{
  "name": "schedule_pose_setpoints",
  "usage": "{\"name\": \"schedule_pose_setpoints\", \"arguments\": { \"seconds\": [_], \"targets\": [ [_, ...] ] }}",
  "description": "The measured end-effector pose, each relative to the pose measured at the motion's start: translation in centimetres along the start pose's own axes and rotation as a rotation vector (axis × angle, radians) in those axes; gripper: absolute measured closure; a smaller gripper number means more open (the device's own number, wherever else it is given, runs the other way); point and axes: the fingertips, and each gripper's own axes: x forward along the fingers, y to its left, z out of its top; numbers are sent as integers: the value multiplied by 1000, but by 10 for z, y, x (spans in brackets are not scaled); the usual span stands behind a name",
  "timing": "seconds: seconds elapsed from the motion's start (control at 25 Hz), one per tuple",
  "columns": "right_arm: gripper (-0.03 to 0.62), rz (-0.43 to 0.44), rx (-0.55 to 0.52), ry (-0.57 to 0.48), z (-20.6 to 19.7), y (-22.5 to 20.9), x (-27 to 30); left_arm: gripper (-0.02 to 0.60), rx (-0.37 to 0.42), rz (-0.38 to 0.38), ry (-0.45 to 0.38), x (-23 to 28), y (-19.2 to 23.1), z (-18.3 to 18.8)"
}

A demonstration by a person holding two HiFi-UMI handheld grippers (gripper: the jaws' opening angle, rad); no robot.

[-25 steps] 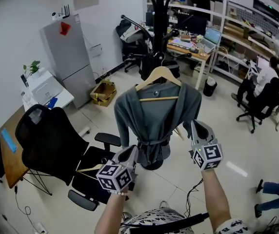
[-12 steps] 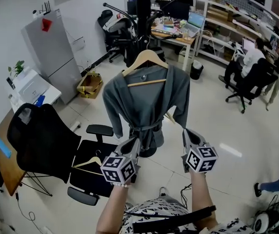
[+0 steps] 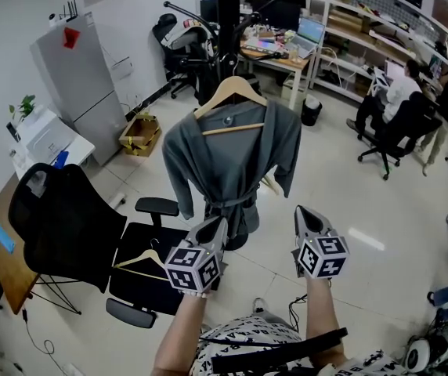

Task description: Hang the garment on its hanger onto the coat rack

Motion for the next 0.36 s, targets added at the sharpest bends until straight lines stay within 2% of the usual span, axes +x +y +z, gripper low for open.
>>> {"name": "schedule_pose_setpoints", "arguments": {
  "seconds": [0.36],
  "targets": [
    [585, 15, -11, -9, 2, 8, 0, 595, 0, 2, -12, -5, -1, 2]
  ]
}}
